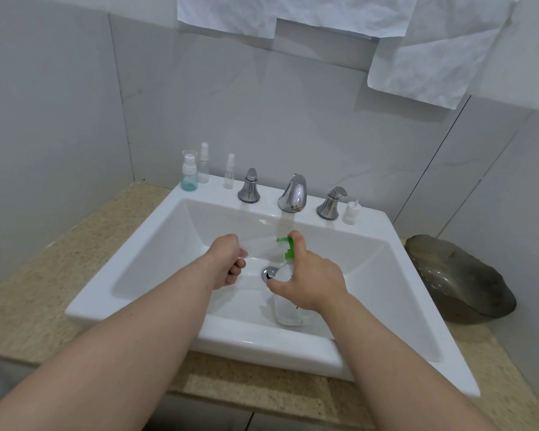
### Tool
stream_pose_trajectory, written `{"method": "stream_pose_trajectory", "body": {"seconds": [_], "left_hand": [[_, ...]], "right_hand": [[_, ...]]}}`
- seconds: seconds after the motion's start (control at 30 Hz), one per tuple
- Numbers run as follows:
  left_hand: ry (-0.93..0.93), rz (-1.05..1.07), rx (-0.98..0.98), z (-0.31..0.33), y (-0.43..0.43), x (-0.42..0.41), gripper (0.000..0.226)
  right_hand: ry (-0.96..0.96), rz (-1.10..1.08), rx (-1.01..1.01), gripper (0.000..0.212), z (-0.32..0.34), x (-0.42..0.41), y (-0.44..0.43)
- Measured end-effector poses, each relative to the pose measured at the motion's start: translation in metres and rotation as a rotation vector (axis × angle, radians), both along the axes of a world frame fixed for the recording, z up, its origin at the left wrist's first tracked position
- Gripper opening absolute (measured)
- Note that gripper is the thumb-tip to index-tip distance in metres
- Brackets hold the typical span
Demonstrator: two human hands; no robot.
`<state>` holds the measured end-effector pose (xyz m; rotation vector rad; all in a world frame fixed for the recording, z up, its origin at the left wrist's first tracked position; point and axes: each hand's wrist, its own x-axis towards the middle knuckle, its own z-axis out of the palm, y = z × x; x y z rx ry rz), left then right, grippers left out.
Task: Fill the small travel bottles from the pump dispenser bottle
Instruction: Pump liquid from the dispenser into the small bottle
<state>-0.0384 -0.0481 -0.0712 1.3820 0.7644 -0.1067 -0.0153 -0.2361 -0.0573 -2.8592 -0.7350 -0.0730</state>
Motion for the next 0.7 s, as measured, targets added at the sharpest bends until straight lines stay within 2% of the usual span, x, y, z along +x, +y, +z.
{"method": "stream_pose_trajectory", "body": {"seconds": [0.33, 0.43, 0.57, 0.7], "left_hand": [[0.021, -0.028, 0.001, -0.0041, 0.0025, 0.0008, 0.026], [0.025, -0.028, -0.003, -0.0048, 0.0029, 0.0011, 0.023], [-0.003, -0.007, -0.007, -0.0040, 0.0026, 0.0015, 0.024], [-0.014, 0.008, -0.008, -0.0035, 0.0024, 0.0012, 0.025]], "right_hand": [[-0.001, 0.004, 0.004, 0.077, 0.0029, -0.0029, -0.0005], [0.001, 0.010, 0.019, 0.083, 0.0021, -0.0030, -0.0013], [0.004, 0.021, 0.004, 0.102, 0.0010, -0.0028, -0.0031], [0.004, 0.030, 0.027, 0.100, 0.0000, -0.0036, -0.0035]]}}
